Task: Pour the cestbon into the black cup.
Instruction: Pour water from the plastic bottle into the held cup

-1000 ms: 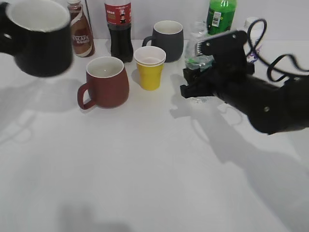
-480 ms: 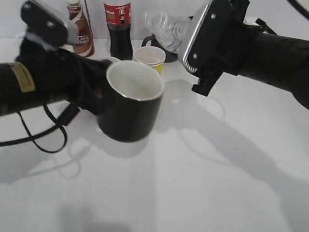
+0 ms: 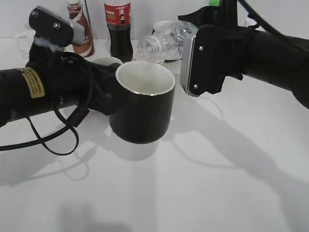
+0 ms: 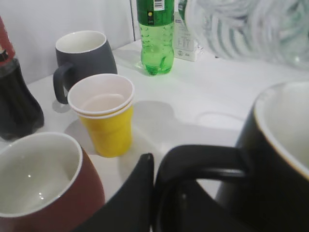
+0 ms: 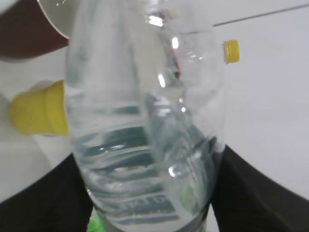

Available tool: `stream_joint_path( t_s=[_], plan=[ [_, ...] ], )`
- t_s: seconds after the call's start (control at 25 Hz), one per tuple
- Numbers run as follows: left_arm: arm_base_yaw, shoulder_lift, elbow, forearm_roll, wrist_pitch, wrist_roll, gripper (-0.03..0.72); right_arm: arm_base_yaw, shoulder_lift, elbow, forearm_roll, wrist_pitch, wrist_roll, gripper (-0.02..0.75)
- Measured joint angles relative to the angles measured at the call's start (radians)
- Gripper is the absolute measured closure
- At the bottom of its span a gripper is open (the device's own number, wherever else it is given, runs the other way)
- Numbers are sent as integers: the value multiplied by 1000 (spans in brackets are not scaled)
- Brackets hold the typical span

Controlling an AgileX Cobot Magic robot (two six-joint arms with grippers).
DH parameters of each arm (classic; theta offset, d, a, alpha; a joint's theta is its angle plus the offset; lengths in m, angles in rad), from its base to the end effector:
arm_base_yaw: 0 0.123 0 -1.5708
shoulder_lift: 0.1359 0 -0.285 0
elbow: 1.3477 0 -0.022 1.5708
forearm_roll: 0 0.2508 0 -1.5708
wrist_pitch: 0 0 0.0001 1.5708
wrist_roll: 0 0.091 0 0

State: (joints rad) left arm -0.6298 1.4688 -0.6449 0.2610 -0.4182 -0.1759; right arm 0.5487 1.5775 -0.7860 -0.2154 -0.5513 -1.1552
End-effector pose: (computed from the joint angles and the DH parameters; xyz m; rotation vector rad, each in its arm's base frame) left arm 0.2334 -0.1819 0.2261 0.7231 1.7888 -0.4817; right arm 0.2806 0.1834 0.2447 -1.4711 0.9619 -0.4829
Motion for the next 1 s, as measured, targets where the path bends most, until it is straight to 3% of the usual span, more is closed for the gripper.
stream_joint_path(
  t_s=[0.52, 1.0],
  plan=[
    [0, 1, 0, 0, 23, -50, 648, 0, -1, 0, -40, -21, -232, 256],
    [0, 1, 0, 0, 29, -50, 648, 0, -1, 0, -50, -33, -264, 256]
  ],
)
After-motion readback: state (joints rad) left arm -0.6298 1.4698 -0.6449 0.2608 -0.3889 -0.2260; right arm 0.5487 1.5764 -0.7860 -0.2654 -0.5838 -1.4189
